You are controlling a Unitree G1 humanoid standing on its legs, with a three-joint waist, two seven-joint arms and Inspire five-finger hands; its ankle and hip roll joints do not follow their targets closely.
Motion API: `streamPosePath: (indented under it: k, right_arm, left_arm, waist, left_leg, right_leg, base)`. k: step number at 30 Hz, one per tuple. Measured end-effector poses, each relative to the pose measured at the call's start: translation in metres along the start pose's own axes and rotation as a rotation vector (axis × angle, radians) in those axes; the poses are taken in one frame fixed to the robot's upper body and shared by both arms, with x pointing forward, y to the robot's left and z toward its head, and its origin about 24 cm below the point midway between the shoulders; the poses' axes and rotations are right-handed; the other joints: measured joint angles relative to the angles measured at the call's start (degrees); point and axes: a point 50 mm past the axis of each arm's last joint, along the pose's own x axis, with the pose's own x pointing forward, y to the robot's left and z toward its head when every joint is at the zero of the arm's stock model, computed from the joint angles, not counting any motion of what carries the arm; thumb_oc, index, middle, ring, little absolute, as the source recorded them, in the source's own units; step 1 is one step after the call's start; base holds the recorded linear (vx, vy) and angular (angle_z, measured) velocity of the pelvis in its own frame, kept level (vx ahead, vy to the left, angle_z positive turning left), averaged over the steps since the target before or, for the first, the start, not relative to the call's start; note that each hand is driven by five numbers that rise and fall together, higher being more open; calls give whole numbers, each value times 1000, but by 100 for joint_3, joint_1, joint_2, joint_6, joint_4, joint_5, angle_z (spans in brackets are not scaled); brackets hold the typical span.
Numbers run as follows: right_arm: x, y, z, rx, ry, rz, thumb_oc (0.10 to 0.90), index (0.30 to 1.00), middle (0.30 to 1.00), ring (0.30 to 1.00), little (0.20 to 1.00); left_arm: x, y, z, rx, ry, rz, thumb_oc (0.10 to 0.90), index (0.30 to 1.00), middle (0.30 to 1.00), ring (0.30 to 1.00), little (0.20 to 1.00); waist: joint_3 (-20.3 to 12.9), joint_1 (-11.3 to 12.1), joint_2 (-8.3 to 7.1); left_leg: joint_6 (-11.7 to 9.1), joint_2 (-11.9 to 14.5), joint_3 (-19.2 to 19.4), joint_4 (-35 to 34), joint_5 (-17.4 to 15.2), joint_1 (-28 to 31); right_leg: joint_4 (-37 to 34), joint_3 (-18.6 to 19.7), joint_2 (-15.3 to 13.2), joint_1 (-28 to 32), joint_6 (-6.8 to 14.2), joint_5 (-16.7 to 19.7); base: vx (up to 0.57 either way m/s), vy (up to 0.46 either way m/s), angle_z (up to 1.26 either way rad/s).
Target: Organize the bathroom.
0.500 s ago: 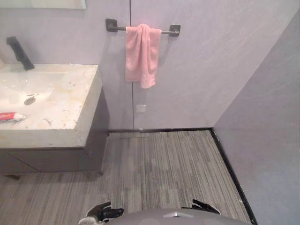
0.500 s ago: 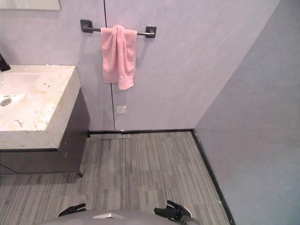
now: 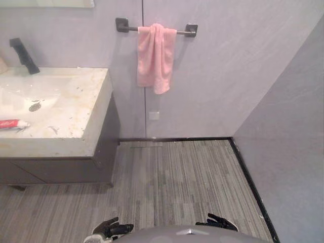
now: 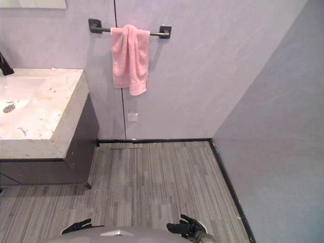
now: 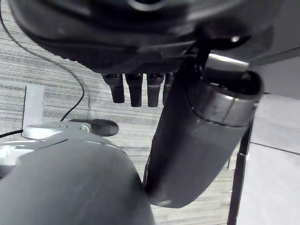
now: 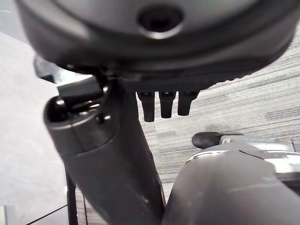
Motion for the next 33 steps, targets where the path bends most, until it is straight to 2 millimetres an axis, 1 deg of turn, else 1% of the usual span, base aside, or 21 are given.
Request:
streamPosePath:
  k: [2,5,7,9,10,11,13,16,17,18,19,21,22,24,26,28,29,30,31,32,33]
  right_arm:
    - [1,2,6,-7,-32,9,800,900,900,900,900]
    - [1,8,31,-40,-149,23,800,900,900,900,900]
    - [-1,11,56,-46,-261,24,800,900,900,900,900]
    - [-11,16,99,-74,-446,19,800,900,900,900,900]
    - [-14,17,110,-77,-491,18,800,900,900,900,900]
    - [-23,25,136,-88,-590,21,800,900,900,900,900]
    - [-41,32,173,-122,-759,39,800,900,900,900,900]
    - [-65,21,206,-172,-942,-6,800,900,900,900,900]
    - [-73,17,214,-174,-988,-35,800,900,900,900,900]
    - [-76,16,217,-178,-1008,-50,800,900,900,900,900]
    - [-88,11,232,-214,-1086,-98,800,900,900,900,900]
    - [-92,5,237,-207,-1114,-135,800,900,900,900,900]
    - [-95,5,239,-220,-1133,-161,800,900,900,900,900]
    - [-104,7,237,-220,-1175,-166,800,900,900,900,900]
    - [-110,11,236,-230,-1219,-153,800,900,900,900,900]
    - [-118,16,239,-221,-1268,-144,800,900,900,900,900]
    - [-126,21,243,-195,-1313,-144,800,900,900,900,900]
    - [-135,26,247,-171,-1360,-142,800,900,900,900,900]
    - [-138,30,248,-131,-1380,-149,800,900,900,900,900]
    - [-139,33,248,-86,-1395,-171,800,900,900,900,900]
    - [-142,38,250,-47,-1422,-202,800,900,900,900,900]
  left_arm:
    - [1,-1,9,-25,-37,-9,800,900,900,900,900]
    - [2,-7,35,-47,-132,-39,800,900,900,900,900]
    - [0,-12,57,-46,-216,-58,800,900,900,900,900]
    - [-7,-19,96,-36,-363,-74,800,900,900,900,900]
    - [-9,-20,105,-34,-398,-74,800,900,900,900,900]
    - [-17,-18,134,-11,-493,-70,800,900,900,900,900]
    - [-34,-15,174,19,-633,-64,800,900,900,900,900]
    - [-57,-27,209,-7,-786,-107,800,900,900,900,900]
    - [-69,-35,218,-19,-841,-133,800,900,900,900,900]
    - [-76,-39,223,-23,-872,-146,800,900,900,900,900]
    - [-98,-53,239,-37,-992,-200,800,900,900,900,900]
    - [-113,-68,253,-49,-1067,-254,800,900,900,900,900]
    - [-125,-74,259,-73,-1120,-264,800,900,900,900,900]
    - [-134,-75,259,-97,-1158,-263,800,900,900,900,900]
    - [-134,-73,257,-114,-1155,-243,800,900,900,900,900]
    - [-134,-70,257,-128,-1159,-218,800,900,900,900,900]
    - [-137,-68,258,-133,-1171,-209,800,900,900,900,900]
    - [-141,-69,259,-136,-1189,-213,800,900,900,900,900]
    - [-143,-72,259,-124,-1197,-220,800,900,900,900,900]
    - [-144,-76,259,-116,-1195,-237,800,900,900,900,900]
    - [-148,-80,259,-101,-1205,-253,800,900,900,900,900]
  waist:
    - [61,2,12]
    - [141,-15,17]
    - [200,-39,102]
    - [284,-24,201]
    - [302,-21,214]
    - [514,-23,77]
    - [768,9,-100]
    - [969,14,6]
    - [954,73,139]
    - [974,95,114]
    - [1057,136,252]
    - [1120,127,360]
    - [1185,167,465]
    - [1262,342,541]
    - [1250,408,577]
    - [1176,463,556]
    - [1080,496,536]
    - [1065,560,471]
    - [1049,536,373]
    - [1036,529,371]
    - [1013,572,326]
  left_leg:
    - [-4,0,-8,0,11,1]
    - [-14,9,-7,0,25,-1]
    - [0,16,16,2,38,11]
    - [-26,33,98,98,48,-53]
    - [-63,44,116,211,41,-98]
    - [-287,12,190,1076,-101,-523]
    - [-427,24,392,2422,-26,-1257]
    - [-492,157,442,3388,-46,-1648]
    - [-457,121,492,3098,-228,-1620]
    - [-498,133,495,2743,-273,-1589]
    - [-533,135,630,1535,-170,-1486]
    - [-638,244,732,539,132,-1471]
    - [-850,433,718,-24,275,-1480]
    - [-996,676,732,4,348,-1620]
    - [-1006,797,828,193,321,-1637]
    - [-928,812,840,772,234,-1591]
    - [-752,688,759,947,252,-1598]
    - [-588,548,792,982,266,-1548]
    - [-399,387,792,826,271,-1369]
    - [-45,303,770,603,405,-1114]
    - [330,185,736,505,504,-923]
  right_leg:
    - [0,-8,0,-1,0,1]
    - [0,-2,9,-9,16,-1]
    - [1,23,17,-6,23,3]
    - [2,118,40,-79,2,27]
    - [10,126,53,-96,-30,47]
    - [279,167,3,-266,-223,-103]
    - [603,268,-142,-446,-339,-188]
    - [585,322,-117,-230,-403,-208]
    - [581,377,-117,-216,-437,-238]
    - [570,435,-116,-261,-441,-239]
    - [485,477,-107,-288,-497,-233]
    - [197,573,34,-63,-553,-186]
    - [51,630,183,184,-586,-168]
    - [38,745,258,392,-592,-179]
    - [27,811,217,590,-478,-356]
    - [20,1012,72,748,-290,-566]
    - [89,1196,-71,729,-114,-731]
    - [648,1189,-204,608,186,-996]
    - [1676,1069,-250,438,473,-1141]
    - [2573,808,-315,290,607,-1223]
    - [3295,714,-402,103,706,-1091]
  base:
    - [53,-89,2]
    - [55,-111,-1]
    - [-3,-100,-7]
    - [-62,-146,-15]
    - [-45,-155,-10]
    - [-3,-78,-5]
    - [75,-61,-5]
    - [280,8,-5]
    - [378,45,-16]
    - [521,57,-12]
    - [490,34,5]
    - [548,19,24]
    - [431,-4,11]
    - [426,-6,-30]
    - [601,25,-48]
    - [579,25,-61]
    - [475,37,-73]
    - [411,46,-63]
    - [397,94,-25]
    - [299,87,-1]
    - [277,70,-3]
